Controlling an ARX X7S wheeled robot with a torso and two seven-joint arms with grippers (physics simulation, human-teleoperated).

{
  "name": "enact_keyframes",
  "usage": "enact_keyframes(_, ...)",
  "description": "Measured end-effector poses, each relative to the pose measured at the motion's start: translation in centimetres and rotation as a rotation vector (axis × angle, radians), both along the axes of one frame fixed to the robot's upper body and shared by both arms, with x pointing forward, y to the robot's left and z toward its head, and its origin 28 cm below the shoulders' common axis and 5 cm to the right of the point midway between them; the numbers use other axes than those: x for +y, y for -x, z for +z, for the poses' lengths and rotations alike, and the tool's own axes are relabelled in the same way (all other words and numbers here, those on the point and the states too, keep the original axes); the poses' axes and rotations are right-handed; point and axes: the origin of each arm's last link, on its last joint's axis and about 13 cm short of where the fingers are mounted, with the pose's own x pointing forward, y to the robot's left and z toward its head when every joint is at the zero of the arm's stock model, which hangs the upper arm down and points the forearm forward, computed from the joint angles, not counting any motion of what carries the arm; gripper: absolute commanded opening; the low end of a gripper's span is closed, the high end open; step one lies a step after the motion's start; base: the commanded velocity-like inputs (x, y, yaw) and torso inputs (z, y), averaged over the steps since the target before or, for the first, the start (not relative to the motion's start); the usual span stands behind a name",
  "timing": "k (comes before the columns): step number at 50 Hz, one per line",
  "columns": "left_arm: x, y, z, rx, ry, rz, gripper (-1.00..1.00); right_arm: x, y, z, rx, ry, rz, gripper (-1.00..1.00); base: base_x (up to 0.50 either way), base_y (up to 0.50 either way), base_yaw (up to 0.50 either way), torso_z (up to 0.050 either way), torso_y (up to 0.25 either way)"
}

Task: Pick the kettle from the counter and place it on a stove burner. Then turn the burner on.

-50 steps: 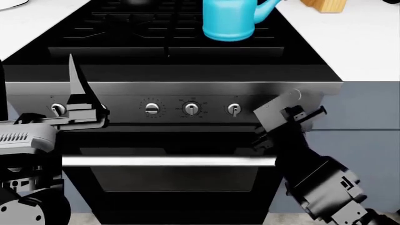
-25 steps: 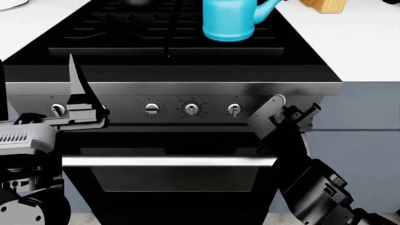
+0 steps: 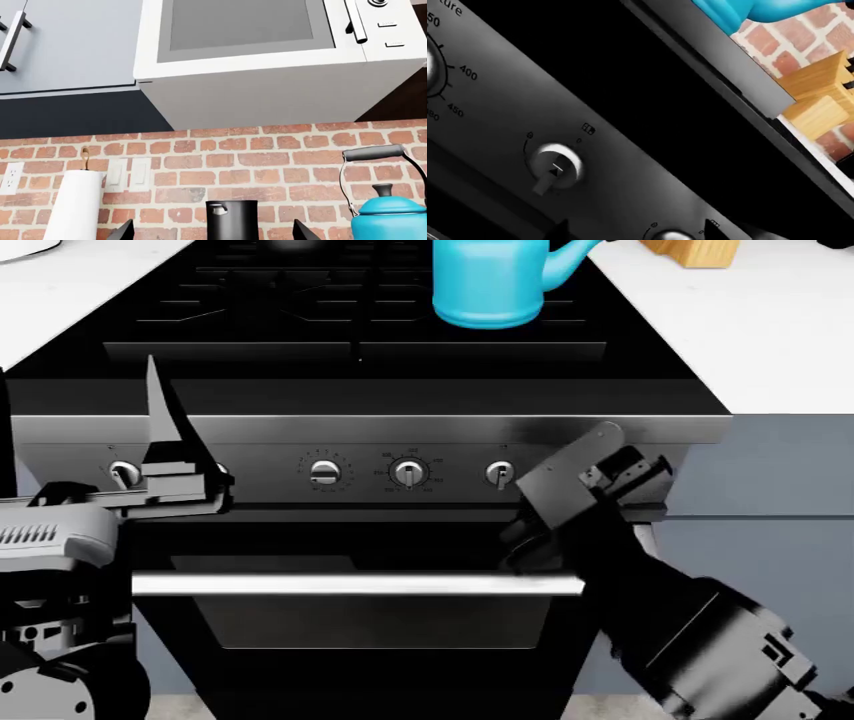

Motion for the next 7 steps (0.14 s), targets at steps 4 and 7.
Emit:
enact_keyframes(4,0.0,0.01,0.01,0.0,0.0,0.0,1.0,0.12,0.6,0.23,-0.005,-0.016,0.011,1.0,0.0,0.0,0.0,0.0,0.0)
enact_keyframes(7,-0.01,0.02,0.02,-0.001,0.0,0.0,1.0,0.16,1.07,0.36,-0.01,-0.027,0.016,1.0,0.0,0.0,0.0,0.0,0.0)
